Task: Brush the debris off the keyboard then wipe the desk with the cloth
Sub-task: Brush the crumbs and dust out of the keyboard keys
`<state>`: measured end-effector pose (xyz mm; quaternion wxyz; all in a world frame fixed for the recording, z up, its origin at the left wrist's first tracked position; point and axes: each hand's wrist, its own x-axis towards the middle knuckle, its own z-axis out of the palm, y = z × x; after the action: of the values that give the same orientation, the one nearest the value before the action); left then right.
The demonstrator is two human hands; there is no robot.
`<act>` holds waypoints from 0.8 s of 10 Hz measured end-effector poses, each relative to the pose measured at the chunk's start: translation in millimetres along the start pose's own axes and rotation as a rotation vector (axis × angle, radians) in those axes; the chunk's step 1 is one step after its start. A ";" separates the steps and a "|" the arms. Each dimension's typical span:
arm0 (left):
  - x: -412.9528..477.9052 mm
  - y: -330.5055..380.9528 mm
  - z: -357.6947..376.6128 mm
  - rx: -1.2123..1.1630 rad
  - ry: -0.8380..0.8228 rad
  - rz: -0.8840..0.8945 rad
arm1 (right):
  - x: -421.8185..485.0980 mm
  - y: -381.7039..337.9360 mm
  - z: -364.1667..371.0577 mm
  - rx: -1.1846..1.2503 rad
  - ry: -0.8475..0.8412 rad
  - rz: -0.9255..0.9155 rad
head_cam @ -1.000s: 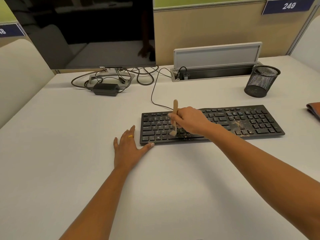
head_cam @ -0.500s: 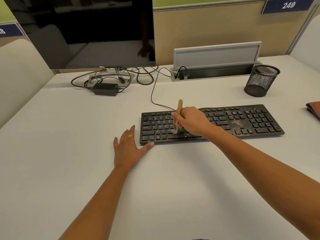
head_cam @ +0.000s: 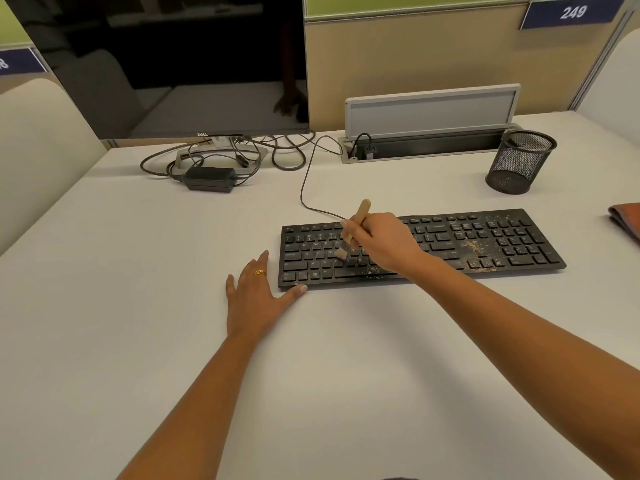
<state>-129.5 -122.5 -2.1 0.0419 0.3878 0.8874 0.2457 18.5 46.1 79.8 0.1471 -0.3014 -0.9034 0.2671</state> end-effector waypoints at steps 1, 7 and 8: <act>0.5 0.6 0.4 -0.003 -0.003 -0.002 | -2.3 3.9 -1.2 -0.046 -0.064 -0.018; 0.2 2.1 -0.7 -0.005 0.001 -0.001 | 4.3 15.7 -12.6 -0.086 -0.057 -0.115; -0.2 1.7 -0.9 -0.007 0.000 -0.005 | 5.1 18.8 -2.8 -0.164 -0.091 -0.107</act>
<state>-128.5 -122.0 -0.5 0.0438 0.3854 0.8875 0.2487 24.5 63.1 71.9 0.0946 -0.2511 -0.9429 0.1974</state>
